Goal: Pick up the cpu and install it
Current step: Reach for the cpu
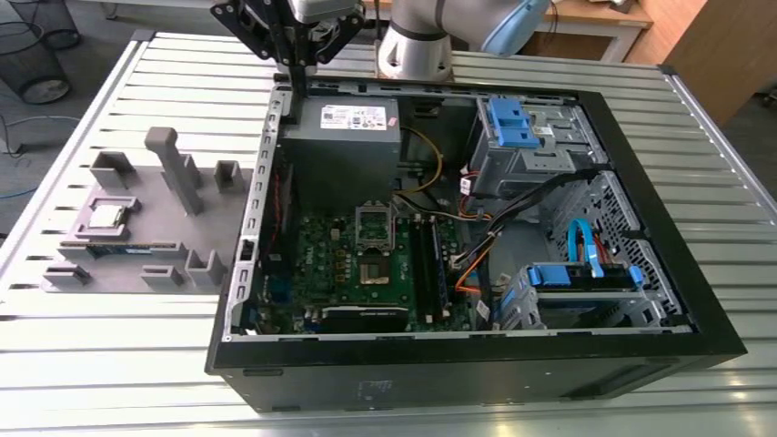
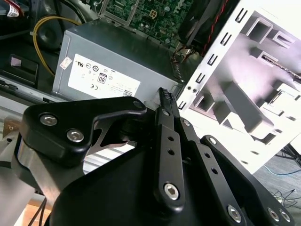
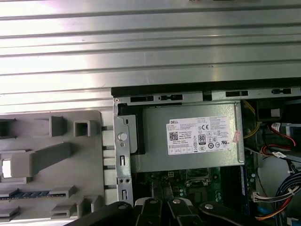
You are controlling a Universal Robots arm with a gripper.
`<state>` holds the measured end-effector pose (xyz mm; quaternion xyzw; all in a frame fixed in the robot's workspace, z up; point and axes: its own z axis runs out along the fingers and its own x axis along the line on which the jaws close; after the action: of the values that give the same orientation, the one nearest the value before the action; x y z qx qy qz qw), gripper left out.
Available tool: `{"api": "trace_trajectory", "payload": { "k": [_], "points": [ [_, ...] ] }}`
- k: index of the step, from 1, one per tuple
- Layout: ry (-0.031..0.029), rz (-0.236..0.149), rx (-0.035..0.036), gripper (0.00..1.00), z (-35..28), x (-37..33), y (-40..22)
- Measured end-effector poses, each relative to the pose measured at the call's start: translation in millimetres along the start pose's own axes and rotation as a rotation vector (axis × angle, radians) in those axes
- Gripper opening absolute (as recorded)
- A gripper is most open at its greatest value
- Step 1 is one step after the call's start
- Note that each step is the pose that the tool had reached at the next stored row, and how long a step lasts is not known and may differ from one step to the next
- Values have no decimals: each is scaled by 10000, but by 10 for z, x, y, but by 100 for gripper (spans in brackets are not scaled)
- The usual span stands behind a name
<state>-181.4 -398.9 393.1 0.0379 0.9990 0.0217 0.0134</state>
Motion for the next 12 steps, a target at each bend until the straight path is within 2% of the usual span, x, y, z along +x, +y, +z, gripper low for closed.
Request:
{"api": "trace_trajectory", "payload": {
  "k": [12],
  "points": [
    [-2,0,-1,11,-3,128,-10]
  ]
}}
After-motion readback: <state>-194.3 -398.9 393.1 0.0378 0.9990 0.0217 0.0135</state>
